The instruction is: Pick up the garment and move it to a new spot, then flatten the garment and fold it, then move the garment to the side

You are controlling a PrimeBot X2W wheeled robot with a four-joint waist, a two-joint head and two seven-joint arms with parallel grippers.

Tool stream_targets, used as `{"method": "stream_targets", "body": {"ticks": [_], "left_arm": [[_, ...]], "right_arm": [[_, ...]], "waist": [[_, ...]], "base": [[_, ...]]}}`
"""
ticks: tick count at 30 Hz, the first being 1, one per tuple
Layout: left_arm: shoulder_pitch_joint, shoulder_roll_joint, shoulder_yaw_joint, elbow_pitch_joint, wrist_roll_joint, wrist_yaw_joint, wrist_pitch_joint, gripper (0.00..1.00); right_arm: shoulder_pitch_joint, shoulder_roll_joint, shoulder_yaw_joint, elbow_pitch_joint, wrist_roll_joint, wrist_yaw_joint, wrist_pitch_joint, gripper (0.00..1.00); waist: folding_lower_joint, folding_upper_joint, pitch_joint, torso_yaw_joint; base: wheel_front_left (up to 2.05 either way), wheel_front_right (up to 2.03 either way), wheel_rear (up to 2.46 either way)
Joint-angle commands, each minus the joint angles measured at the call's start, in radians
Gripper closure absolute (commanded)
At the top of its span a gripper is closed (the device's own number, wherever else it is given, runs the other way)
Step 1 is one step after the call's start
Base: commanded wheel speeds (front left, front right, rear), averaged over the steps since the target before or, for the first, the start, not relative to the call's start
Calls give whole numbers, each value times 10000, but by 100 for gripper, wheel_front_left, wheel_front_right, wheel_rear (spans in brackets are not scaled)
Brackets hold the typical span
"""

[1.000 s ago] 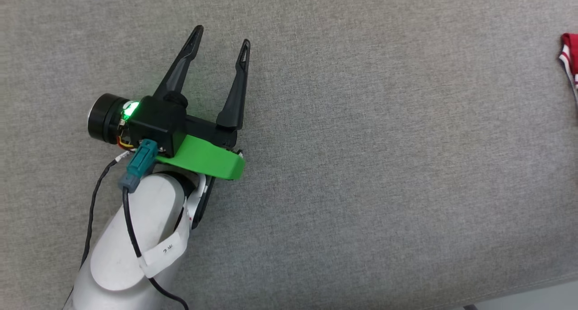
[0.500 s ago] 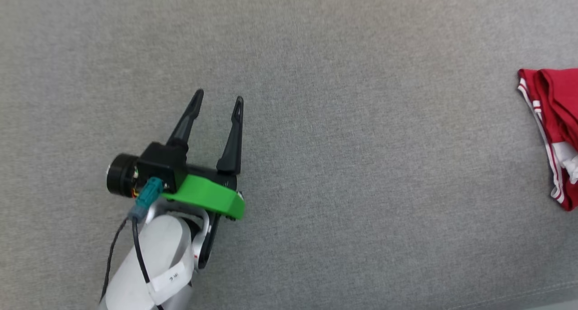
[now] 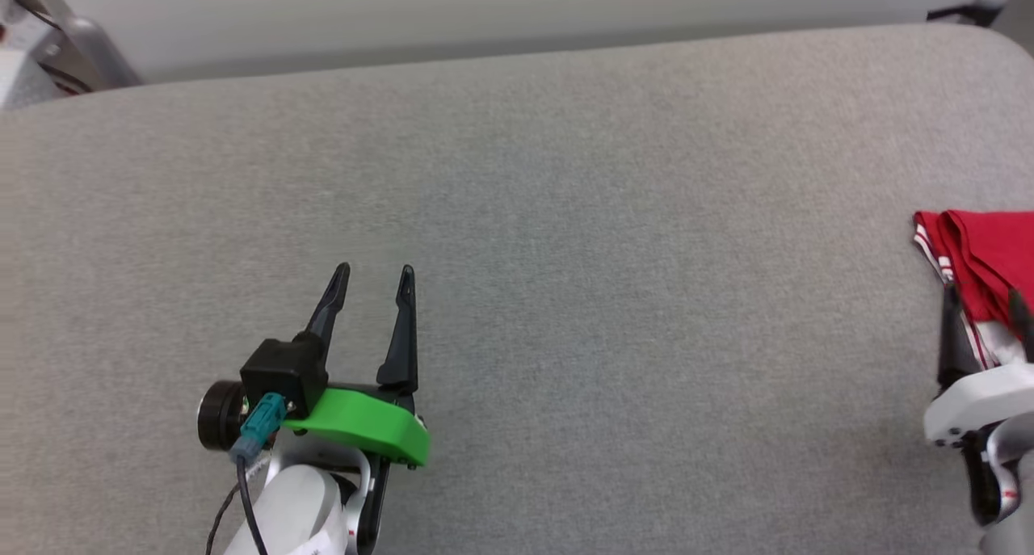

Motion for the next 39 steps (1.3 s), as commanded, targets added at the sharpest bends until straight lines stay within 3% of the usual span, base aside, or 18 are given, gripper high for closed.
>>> {"method": "stream_targets", "body": {"ticks": [1,12,20,28,39], "left_arm": [[210,-49,118,16,-31,88,-55,0],[970,34,1054,50,93,87,-57,0],[1496,216,1351,212,194,-112,-58,0],[1863,236,1157,448,174,-230,-44,0],[2044,339,1020,572,137,-209,83,0]], "right_arm": [[241,152,187,-347,114,-7,21,0],[2106,934,1356,-3857,326,-7,1164,0],[3502,1266,1570,-5926,148,-7,1889,0],[4693,1533,1601,-7218,-47,-7,2416,0],[5165,1638,1773,-7810,-154,-7,2753,0]], "waist": [[1,0,-634,598],[1,0,-1387,1276],[1,0,-1900,1215],[1,0,-2230,1088],[1,0,-2418,1082]], "base": [[0,0,0],[0,0,0],[0,0,0],[0,0,0],[0,0,0]]}}
